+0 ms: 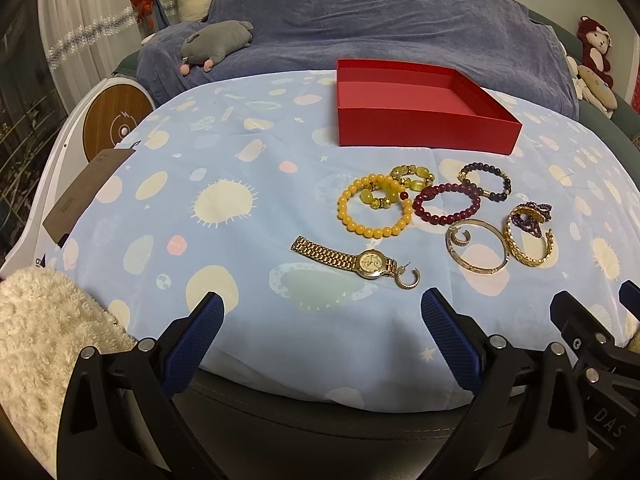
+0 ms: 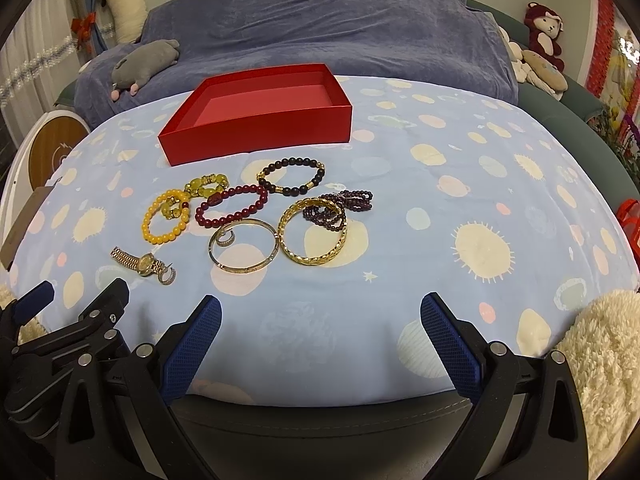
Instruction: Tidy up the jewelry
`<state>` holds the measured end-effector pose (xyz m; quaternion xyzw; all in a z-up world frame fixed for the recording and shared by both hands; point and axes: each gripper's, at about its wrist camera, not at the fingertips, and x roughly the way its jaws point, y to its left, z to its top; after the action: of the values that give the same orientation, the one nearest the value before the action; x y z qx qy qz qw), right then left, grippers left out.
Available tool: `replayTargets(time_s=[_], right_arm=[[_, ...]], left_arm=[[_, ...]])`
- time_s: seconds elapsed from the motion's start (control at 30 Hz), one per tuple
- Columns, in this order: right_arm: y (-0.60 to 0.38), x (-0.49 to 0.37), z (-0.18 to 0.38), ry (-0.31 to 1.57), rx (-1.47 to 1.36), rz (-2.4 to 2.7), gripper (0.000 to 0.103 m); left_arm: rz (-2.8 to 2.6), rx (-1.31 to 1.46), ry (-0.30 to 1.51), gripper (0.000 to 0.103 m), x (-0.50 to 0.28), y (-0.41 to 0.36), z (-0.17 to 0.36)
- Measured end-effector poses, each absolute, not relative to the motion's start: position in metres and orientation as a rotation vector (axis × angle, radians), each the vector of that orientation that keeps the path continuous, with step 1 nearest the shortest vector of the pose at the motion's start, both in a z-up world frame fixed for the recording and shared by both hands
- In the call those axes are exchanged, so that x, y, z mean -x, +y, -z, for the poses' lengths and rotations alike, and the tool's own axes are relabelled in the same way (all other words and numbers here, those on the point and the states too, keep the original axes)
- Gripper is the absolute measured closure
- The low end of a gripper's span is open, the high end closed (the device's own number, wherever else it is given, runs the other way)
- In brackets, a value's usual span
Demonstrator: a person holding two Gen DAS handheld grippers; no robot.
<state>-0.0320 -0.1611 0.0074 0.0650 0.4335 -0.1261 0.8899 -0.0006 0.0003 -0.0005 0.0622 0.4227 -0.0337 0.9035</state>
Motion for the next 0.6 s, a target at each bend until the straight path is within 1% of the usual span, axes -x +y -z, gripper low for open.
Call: replayTargets(time_s=[0.6], right_arm=[[-0.1602, 0.0318, -0.0071, 0.900, -0.126, 0.261, 0.007]], left_arm=[[0.075, -0.141, 0.867, 0.008, -0.0015, 0.0007, 0.0003]])
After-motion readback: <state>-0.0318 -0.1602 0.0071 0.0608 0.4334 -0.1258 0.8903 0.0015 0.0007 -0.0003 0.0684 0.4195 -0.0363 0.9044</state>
